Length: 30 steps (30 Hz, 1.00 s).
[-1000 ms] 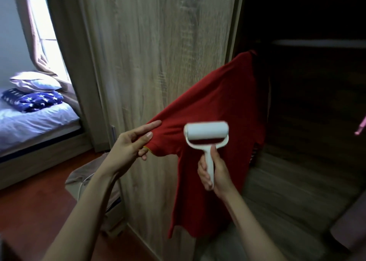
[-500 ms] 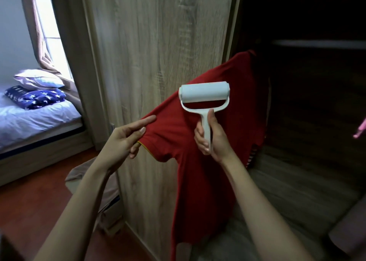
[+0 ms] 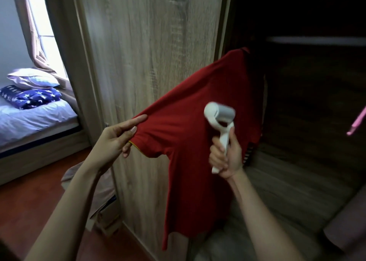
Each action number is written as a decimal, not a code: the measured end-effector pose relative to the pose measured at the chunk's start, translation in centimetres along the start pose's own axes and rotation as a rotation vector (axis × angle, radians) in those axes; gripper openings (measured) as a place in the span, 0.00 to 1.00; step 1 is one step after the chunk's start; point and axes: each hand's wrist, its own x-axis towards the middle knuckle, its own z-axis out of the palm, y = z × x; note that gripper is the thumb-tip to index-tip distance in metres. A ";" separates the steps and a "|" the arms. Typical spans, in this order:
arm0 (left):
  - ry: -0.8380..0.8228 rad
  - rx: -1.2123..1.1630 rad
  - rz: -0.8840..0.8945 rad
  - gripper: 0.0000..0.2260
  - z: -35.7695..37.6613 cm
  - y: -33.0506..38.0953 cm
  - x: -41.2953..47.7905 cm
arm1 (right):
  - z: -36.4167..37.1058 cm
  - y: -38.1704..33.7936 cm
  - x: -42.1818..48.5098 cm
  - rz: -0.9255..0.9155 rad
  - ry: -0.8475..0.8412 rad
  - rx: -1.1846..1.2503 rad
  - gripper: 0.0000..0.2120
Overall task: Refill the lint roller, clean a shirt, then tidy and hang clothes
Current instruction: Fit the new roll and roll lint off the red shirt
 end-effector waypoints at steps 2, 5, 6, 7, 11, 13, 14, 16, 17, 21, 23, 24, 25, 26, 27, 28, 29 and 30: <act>0.002 -0.004 0.000 0.15 0.1 0.0 0.0 | -1.8 2.0 -1.2 0.034 -0.013 0.062 0.30; -0.009 -0.068 -0.005 0.15 0.1 0.0 0.1 | -1.0 -2.5 0.4 0.012 -0.069 0.037 0.30; -0.015 -0.096 -0.008 0.16 0.1 0.1 0.2 | -0.3 -4.9 1.4 -0.029 -0.061 -0.014 0.30; -0.020 -0.114 -0.012 0.18 0.0 0.1 0.3 | 0.1 -7.0 2.4 -0.064 -0.047 -0.067 0.30; -0.026 -0.040 -0.011 0.22 0.0 0.3 -0.1 | -1.7 -5.8 3.0 -0.003 -0.153 0.060 0.29; -0.010 0.015 -0.016 0.20 0.1 0.4 -0.4 | -3.7 -1.4 1.3 0.067 -0.086 0.116 0.28; -0.005 0.036 -0.017 0.20 0.1 0.4 -0.6 | -4.5 0.0 0.5 0.064 -0.032 0.086 0.28; -0.007 0.062 -0.019 0.20 0.1 0.5 -0.9 | -5.1 -0.8 0.1 0.011 0.043 0.022 0.28; -0.014 0.074 -0.023 0.20 0.1 0.7 -0.9 | -4.7 -2.6 0.7 -0.028 0.071 0.007 0.28; -0.023 0.115 -0.023 0.20 0.1 1.1 -0.8 | -3.1 -10.7 4.5 -0.236 0.133 -0.071 0.29; -0.018 0.129 -0.021 0.20 0.3 1.2 -0.8 | -3.9 -10.2 4.9 -0.239 0.115 -0.034 0.29; -0.014 0.133 -0.023 0.20 0.3 1.2 -0.8 | -5.1 -8.5 4.6 -0.201 0.113 -0.002 0.28; -0.012 0.134 -0.026 0.20 0.4 1.1 -0.7 | -6.4 -6.2 3.9 -0.155 0.122 0.039 0.28; -0.013 0.132 -0.030 0.20 0.4 1.1 -0.8 | -7.6 -3.6 2.9 -0.114 0.129 0.074 0.28; -0.014 0.127 -0.031 0.20 0.5 1.0 -0.8 | -8.7 -1.2 1.8 -0.084 0.149 0.092 0.28; -0.015 0.125 -0.033 0.20 0.6 1.1 -0.8 | -9.3 0.5 0.8 -0.075 0.169 0.106 0.28; -0.016 0.126 -0.034 0.20 0.6 1.0 -0.8 | -9.6 1.2 0.3 -0.082 0.179 0.115 0.28; -0.017 0.128 -0.037 0.20 0.6 1.1 -0.8 | -9.5 0.8 0.3 -0.090 0.186 0.106 0.27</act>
